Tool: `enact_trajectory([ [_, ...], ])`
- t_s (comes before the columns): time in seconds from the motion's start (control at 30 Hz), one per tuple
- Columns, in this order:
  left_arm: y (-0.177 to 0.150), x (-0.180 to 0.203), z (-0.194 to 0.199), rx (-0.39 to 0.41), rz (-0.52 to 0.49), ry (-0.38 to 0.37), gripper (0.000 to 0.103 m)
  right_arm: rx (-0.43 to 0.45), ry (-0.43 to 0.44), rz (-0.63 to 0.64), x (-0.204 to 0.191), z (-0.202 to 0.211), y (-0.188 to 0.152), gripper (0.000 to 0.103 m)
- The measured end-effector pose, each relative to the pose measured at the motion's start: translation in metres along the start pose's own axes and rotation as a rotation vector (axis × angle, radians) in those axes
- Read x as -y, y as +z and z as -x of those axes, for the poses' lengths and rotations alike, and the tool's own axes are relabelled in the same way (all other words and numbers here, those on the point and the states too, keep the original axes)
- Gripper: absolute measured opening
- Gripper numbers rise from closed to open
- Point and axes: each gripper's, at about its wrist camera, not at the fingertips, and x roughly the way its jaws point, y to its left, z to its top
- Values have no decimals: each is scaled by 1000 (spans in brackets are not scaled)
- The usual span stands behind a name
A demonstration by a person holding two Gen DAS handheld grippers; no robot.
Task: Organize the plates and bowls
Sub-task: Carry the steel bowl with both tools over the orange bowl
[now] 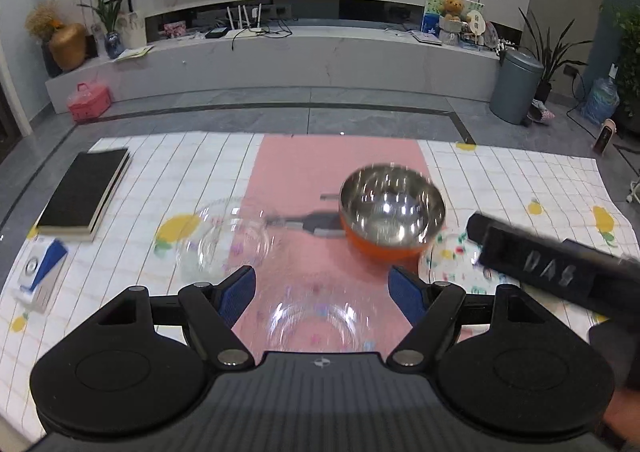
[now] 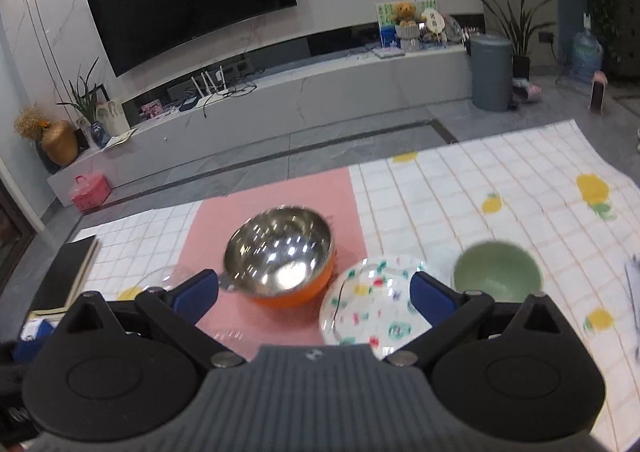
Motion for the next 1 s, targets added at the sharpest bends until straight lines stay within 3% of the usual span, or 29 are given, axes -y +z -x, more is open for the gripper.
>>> enact_trajectory([
  [0.13, 17, 13, -27, 26, -42, 39, 88, -11, 19, -50, 10, -36, 15, 100],
  [0.27, 27, 19, -63, 0, -41, 22, 88, -54, 23, -40, 15, -77, 27, 98],
  [0.43, 32, 13, -109, -69, 0, -16, 88, -129, -14, 45, 13, -122, 37, 81],
  [0.6, 27, 13, -137, -80, -40, 8, 87, -198, 23, 49, 15, -152, 26, 77],
  [0.73, 17, 21, -151, -101, -98, 25, 82, -211, 25, 58, 15, -163, 12, 68],
  [0.8, 13, 26, -155, -98, -114, 36, 77, -226, 42, 49, 16, -165, 8, 64],
  [0.93, 8, 27, -156, -95, -80, 20, 72, -209, 38, 52, 14, -166, 3, 40],
  [1.0, 9, 26, -155, -96, -62, 2, 50, -210, 49, 41, 15, -166, 3, 28],
])
